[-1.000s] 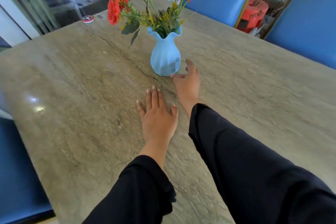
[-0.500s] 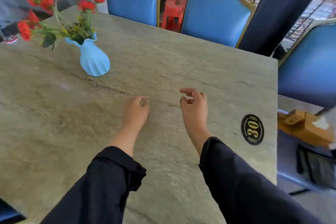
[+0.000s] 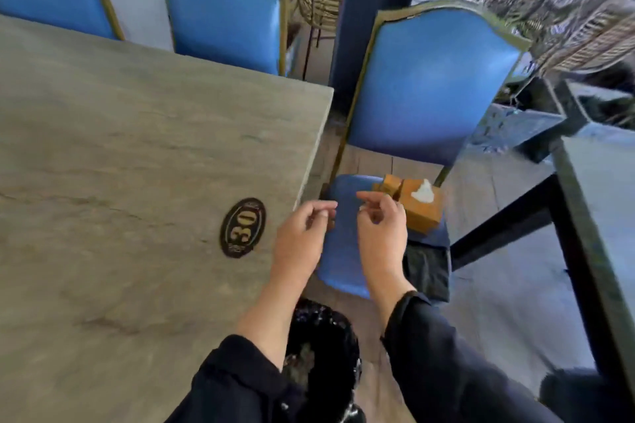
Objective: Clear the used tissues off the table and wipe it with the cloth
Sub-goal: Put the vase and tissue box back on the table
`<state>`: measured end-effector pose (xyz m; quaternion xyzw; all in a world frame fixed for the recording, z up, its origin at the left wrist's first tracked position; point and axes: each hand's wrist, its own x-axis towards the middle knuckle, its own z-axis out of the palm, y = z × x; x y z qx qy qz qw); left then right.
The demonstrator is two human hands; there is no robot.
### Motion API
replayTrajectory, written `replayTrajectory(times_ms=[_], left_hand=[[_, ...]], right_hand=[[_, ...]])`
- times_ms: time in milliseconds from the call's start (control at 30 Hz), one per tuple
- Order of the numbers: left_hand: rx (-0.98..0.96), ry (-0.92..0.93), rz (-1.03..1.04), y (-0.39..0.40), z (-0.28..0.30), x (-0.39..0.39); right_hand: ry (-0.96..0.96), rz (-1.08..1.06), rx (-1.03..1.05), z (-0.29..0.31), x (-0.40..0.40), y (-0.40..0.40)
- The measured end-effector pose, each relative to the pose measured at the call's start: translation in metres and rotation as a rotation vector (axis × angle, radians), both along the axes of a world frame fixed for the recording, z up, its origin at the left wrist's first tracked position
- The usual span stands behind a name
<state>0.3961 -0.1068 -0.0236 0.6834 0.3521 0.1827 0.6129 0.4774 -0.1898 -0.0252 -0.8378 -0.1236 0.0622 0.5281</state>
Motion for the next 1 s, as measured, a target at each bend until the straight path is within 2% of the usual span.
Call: replayTrajectory(times_ms=[200,333,433,533,667,833,900,1000], left_hand=[[-0.152,0.069,-0.026,-0.061,-0.066,0.107],[-0.192,0.156,-0.043,-0.078,-0.119,0.169],[-0.223,0.201,-0.026,-0.083,-0.156,0.210],[-0.288,0.226,0.006,-0.085,-0.188,0.241],[-0.249,0.261,-0.053,-0.089,-0.211,0.269],[-0.227,0.239,0.013,-0.086,-0.217,0.280],[-0.207,0.216,0.025,-0.081,-0.216,0.282],[-0.189,0.254,0.009,-0.071,-0.220,0.287]], right_hand=[[0.013,-0.123,-0.101,-0.074,0.117,-0.078],[0.203,-0.187,-0.129,-0.136,0.183,-0.103],[0.312,-0.166,-0.134,-0.176,0.220,-0.108],[0.318,-0.060,-0.111,-0.205,0.242,-0.108],[0.231,-0.032,-0.137,-0.223,0.250,-0.107],[0.231,0.017,-0.107,-0.233,0.237,-0.101],[0.193,0.063,-0.182,-0.235,0.243,-0.101],[0.146,0.143,-0.404,-0.236,0.268,-0.102]])
